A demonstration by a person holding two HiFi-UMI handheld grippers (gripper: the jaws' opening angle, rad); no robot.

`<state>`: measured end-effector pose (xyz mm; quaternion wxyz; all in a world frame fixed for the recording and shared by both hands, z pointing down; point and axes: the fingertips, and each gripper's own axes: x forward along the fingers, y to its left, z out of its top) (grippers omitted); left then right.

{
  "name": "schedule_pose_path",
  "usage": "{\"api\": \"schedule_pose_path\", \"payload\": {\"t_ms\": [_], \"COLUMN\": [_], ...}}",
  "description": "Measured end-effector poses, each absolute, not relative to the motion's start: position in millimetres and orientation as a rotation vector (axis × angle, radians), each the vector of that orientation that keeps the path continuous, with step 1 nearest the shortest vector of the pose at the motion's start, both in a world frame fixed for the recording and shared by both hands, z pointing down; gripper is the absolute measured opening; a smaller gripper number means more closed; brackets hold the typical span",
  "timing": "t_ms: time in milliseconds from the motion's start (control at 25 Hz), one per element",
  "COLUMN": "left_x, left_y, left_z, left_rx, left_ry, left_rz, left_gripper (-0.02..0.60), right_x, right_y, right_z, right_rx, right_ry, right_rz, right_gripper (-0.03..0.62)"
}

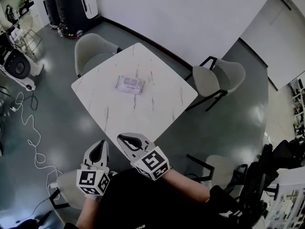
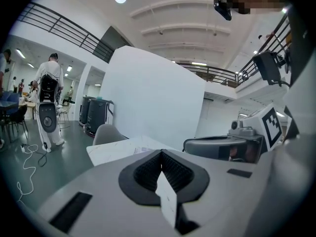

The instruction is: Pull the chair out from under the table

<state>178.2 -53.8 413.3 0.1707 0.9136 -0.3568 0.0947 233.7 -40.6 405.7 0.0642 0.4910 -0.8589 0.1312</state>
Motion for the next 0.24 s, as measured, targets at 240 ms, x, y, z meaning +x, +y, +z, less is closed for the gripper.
{"api": "schedule_pose_path", "payload": {"t_ms": [240], "left_x": [181.1], "left_y": [-56.4], "left_z": [415.5], "left_rx": [2.593], "left_ry": [-0.979], "left_rz": [0.263], "left_gripper": [0.006], "right_x": [238.0], "right_y": [-40.5], "right_z": [406.6], "right_rx": [1.515], "right_ry": [-2.576], "right_rz": [0.41], "right_gripper": [0.018]}}
